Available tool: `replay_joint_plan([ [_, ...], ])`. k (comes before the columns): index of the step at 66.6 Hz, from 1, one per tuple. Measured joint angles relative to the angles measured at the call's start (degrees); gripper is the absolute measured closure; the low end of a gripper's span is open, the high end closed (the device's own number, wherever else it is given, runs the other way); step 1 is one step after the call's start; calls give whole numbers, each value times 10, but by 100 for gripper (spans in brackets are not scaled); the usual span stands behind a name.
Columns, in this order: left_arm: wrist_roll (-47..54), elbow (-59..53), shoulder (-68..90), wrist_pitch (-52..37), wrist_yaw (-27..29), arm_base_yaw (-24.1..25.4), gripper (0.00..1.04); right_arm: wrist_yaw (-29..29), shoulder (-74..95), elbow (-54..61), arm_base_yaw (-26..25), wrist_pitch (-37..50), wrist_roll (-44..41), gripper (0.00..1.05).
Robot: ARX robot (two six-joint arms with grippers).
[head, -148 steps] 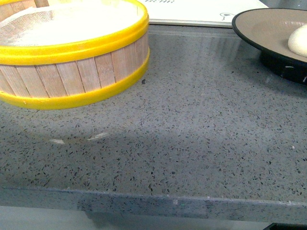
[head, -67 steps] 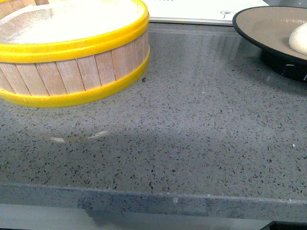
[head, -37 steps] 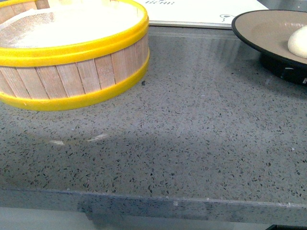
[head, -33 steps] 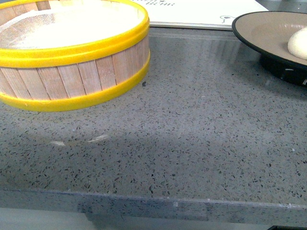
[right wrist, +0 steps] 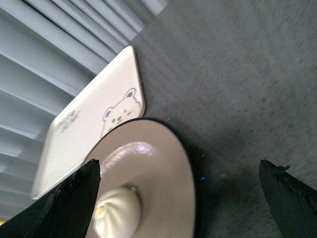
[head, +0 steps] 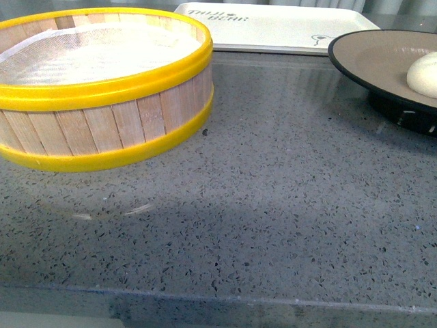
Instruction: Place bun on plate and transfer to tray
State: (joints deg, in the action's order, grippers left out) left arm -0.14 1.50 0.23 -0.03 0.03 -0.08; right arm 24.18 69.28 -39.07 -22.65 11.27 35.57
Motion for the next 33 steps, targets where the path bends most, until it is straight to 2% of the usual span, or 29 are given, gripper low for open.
replay_joint_plan([
  [14, 0, 0, 0, 0, 0, 0, 7, 55, 11, -26, -10, -74, 99, 9],
  [33, 0, 0, 0, 0, 0, 0, 7, 80, 8, -25, -34, -126, 112, 9],
])
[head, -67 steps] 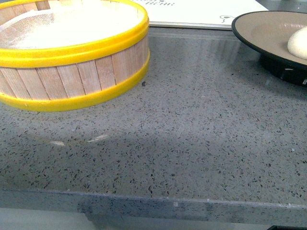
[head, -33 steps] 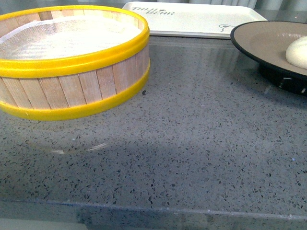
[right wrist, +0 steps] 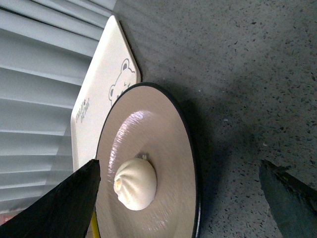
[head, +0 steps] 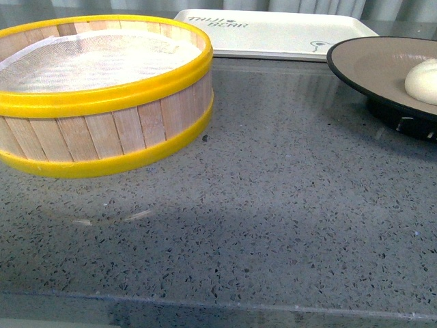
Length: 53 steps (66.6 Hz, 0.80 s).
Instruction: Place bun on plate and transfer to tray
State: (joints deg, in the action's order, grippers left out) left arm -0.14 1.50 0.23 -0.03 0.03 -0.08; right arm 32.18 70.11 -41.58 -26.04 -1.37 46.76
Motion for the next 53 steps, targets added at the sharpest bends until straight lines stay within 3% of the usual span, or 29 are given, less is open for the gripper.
replay_joint_plan([
  [48, 0, 0, 0, 0, 0, 0, 7, -5, 79, 23, 102, 80, 75, 9],
  [53, 0, 0, 0, 0, 0, 0, 7, -6, 79, 27, 103, 81, 78, 19],
])
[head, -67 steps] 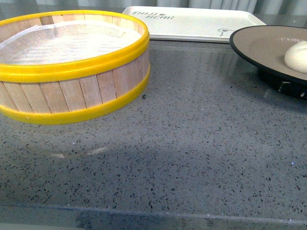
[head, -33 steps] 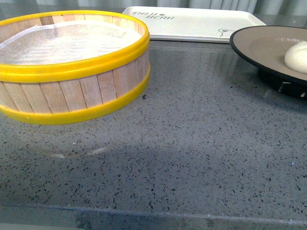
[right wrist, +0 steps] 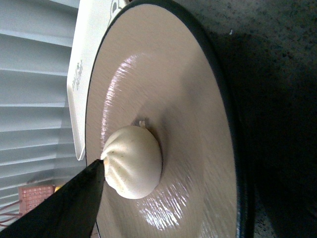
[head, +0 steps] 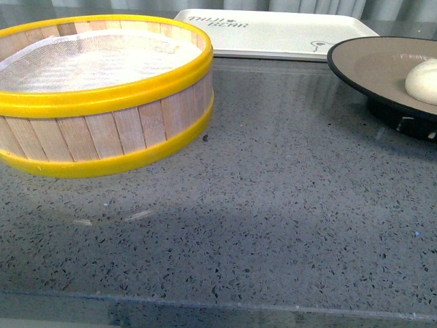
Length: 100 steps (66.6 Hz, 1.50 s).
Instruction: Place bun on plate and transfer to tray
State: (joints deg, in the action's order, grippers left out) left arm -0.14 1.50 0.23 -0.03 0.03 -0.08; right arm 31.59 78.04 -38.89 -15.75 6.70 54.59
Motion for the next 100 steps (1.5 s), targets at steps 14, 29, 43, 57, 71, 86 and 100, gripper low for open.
replay_joint_plan([
  [14, 0, 0, 0, 0, 0, 0, 7, 8, 16, 0, -11, 1, -5, 58],
  [29, 0, 0, 0, 0, 0, 0, 7, 15, 21, 2, -14, 7, -1, 99],
  [43, 0, 0, 0, 0, 0, 0, 7, 19, 17, 9, -12, 23, 10, 102],
  [57, 0, 0, 0, 0, 0, 0, 7, 25, 11, 20, -13, 56, 21, 102],
  [71, 0, 0, 0, 0, 0, 0, 7, 32, 3, 39, -17, 143, 55, 102],
  [86, 0, 0, 0, 0, 0, 0, 7, 21, 32, 22, -29, 228, 107, 102],
  [100, 0, 0, 0, 0, 0, 0, 7, -9, 96, -46, 0, 240, 129, 102],
])
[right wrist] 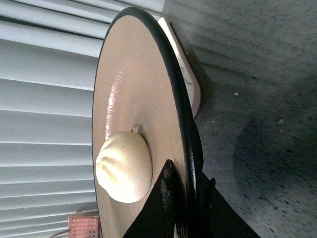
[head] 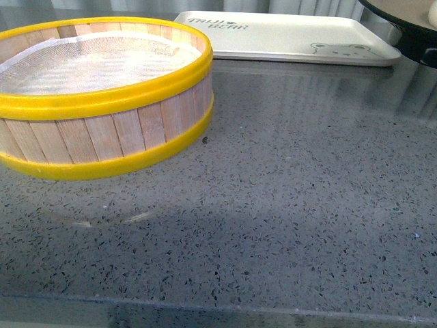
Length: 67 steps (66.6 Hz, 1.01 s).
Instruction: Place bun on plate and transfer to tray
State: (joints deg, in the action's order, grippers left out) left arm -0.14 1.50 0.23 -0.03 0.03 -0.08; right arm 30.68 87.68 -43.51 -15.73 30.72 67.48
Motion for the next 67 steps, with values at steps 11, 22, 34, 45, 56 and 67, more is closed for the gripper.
replay_joint_plan([
  [11, 0, 0, 0, 0, 0, 0, 7, -30, 50, -96, 41, -25, 21, 102],
  [22, 0, 0, 0, 0, 0, 0, 7, -71, 154, -262, 71, -98, 41, 102],
  [34, 0, 0, 0, 0, 0, 0, 7, -87, 231, -367, 79, -148, 41, 102],
  [45, 0, 0, 0, 0, 0, 0, 7, -90, 271, -417, 92, -171, 35, 102],
  [56, 0, 0, 0, 0, 0, 0, 7, -91, 284, -423, 109, -175, 33, 102],
  [67, 0, 0, 0, 0, 0, 0, 7, -92, 306, -442, 119, -184, 31, 102],
])
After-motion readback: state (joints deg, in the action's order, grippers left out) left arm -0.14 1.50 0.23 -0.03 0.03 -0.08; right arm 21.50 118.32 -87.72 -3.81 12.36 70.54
